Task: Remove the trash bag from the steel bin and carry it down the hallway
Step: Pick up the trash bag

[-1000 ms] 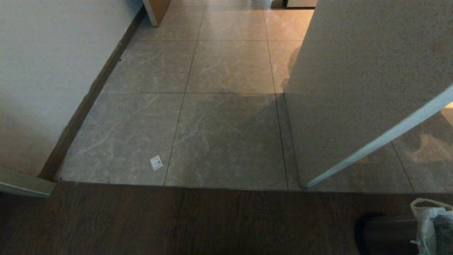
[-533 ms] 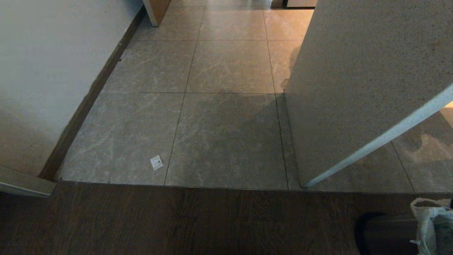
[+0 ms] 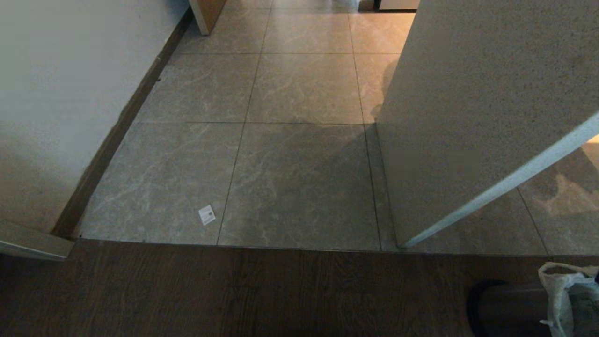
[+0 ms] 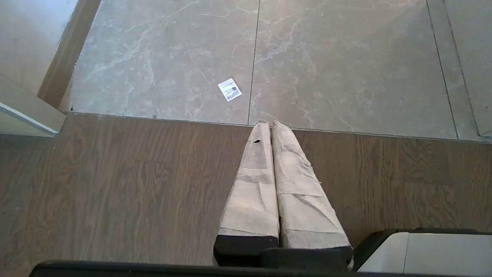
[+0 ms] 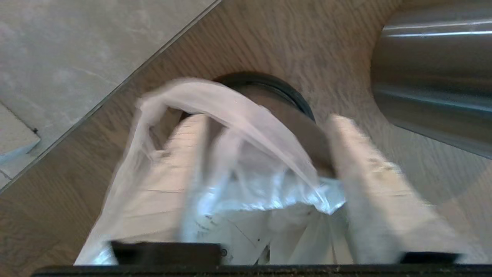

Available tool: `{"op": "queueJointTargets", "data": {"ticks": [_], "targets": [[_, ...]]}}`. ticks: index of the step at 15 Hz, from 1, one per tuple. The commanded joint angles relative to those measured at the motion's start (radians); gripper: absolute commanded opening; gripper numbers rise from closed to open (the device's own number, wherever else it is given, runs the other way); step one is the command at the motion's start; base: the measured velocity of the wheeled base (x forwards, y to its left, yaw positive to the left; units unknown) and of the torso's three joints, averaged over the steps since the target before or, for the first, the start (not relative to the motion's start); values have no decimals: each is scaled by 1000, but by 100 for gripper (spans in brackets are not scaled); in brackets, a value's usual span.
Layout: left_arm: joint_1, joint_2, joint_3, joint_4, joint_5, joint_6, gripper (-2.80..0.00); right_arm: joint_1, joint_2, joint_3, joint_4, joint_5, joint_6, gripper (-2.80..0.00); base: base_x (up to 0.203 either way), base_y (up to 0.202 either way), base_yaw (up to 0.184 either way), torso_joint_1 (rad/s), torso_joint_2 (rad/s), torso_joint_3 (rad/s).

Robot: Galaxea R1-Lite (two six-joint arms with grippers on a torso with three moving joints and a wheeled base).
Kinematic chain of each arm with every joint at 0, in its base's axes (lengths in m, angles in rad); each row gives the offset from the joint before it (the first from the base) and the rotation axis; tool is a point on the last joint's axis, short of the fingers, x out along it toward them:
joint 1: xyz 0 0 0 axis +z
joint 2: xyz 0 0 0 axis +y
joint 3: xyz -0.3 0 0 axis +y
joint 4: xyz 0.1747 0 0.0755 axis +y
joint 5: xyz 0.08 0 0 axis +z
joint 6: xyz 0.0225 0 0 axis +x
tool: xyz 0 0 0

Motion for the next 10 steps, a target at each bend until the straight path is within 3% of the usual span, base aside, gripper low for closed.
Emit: {"op": "queueJointTargets", "data": {"ticks": [1,2,10], "targets": [[0,0,0,0,1,0,-280,9,7,-2,-1,-63,2,-280,0,0,0,0,0,0],[0,0,0,0,1,0,-280,13,8,1,2,-94,8,-280,0,0,0,0,0,0],[0,0,0,0,1,1,-280,22,-103,30,6,-88,7,-280,0,0,0,0,0,0]]}}
